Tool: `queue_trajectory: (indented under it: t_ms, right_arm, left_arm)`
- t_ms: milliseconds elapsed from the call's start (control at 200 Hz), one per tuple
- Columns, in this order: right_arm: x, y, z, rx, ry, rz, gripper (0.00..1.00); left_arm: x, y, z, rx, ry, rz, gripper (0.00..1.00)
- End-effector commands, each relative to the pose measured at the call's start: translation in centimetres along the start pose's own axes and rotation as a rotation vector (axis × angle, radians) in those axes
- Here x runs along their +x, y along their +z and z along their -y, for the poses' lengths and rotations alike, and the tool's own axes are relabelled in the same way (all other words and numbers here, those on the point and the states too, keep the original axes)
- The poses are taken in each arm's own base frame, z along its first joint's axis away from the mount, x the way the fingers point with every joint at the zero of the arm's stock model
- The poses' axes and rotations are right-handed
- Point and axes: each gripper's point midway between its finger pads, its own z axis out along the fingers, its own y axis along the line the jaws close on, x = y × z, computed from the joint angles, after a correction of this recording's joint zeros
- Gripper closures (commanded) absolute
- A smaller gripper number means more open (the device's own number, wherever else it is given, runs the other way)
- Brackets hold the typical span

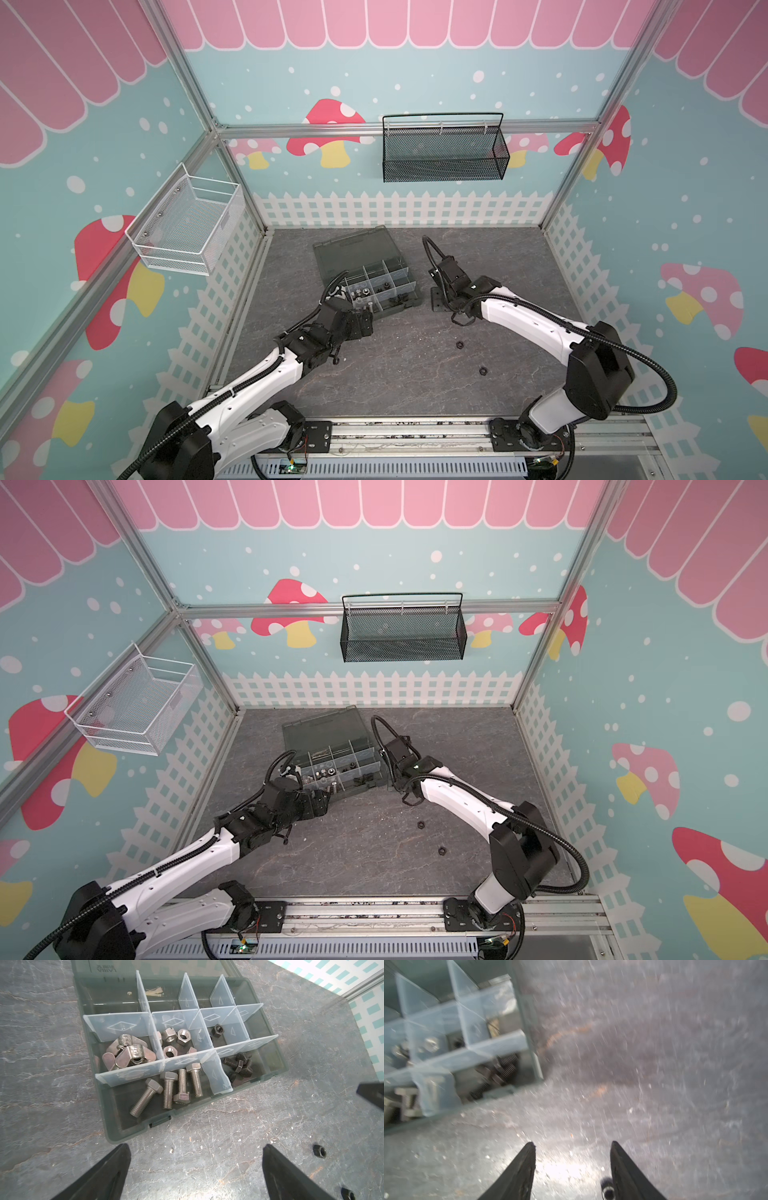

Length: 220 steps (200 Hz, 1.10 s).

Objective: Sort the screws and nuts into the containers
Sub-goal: 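Open the right gripper to drop the nut in, then move the right gripper down and grasp another black hex nut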

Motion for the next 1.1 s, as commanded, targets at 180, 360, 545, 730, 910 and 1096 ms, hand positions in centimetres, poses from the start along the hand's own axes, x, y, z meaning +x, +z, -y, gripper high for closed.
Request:
queue_trajectory:
  t_ms: [180, 360, 545, 730, 910, 1096]
  right_arm:
    - [8.6, 0.7, 3.2, -0.010, 0.082, -0.218, 0.40]
    - [11.2, 1.6, 4.2, -0.014, 0.088, -0.295, 0.44]
    - [11.6, 2.5, 4.0, -0.065, 0.092, -0.323, 0.45]
    - [12.3, 3.7, 4.6, -0.046, 0.089, -0.357, 0.48]
    - [12.4, 4.6, 5.0, -0.021, 0.077, -0.370, 0.52]
    - [12.8, 5.1, 5.3, -0.001, 0.063, -0.389, 0.58]
  left_arm:
    - [-1.8, -0.3, 1.2, 0.026, -0.018, 0.048, 0.01]
    - [-1.6, -0.3, 1.1, 0.024, -0.023, 0.046, 0.00]
    - [-1.4, -0.2, 0.9, 0.019, -0.029, 0.042, 0.00]
    - [-1.5, -0.2, 0.7, 0.012, -0.031, 0.048, 0.01]
    - [-1.4, -0.1, 0.7, 0.009, -0.028, 0.044, 0.00]
    - [-1.4, -0.2, 0.5, -0.001, -0.030, 0.046, 0.00]
